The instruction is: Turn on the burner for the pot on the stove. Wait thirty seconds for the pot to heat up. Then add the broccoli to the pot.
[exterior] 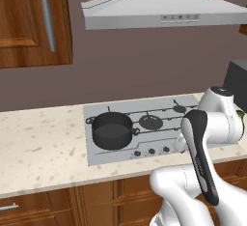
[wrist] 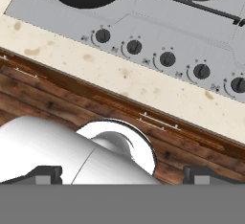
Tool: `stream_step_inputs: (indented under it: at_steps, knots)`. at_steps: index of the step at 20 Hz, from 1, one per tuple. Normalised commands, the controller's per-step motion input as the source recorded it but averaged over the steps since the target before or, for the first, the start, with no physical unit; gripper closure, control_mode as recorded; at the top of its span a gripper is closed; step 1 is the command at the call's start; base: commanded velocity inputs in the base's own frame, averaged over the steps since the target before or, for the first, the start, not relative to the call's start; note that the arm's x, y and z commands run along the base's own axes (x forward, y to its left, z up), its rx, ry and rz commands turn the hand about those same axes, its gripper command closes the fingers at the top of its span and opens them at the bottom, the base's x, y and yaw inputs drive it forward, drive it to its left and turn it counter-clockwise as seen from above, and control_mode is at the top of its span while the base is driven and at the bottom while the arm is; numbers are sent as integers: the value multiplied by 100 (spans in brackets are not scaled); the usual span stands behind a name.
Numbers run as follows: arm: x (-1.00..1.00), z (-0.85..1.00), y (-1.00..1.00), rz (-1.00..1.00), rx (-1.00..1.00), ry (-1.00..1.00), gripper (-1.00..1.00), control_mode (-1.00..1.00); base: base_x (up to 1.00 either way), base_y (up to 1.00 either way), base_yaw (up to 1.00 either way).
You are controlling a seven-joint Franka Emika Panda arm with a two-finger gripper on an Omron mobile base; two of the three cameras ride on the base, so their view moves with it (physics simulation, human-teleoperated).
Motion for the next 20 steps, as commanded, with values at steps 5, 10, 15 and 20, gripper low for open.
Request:
stream_step_inputs:
  at_steps: [5, 10, 15, 20]
  knots:
    - [0, 0, 0, 0, 0, 0, -100, -100, 0, 0, 0]
    - [3, -8, -33, -11, 0, 0, -100, -100, 0, 0, 0]
    - [18, -17, -60, -30, 0, 0, -100, -100, 0, 0, 0]
    - [30, -17, -68, -35, 0, 0, -100, -100, 0, 0, 0]
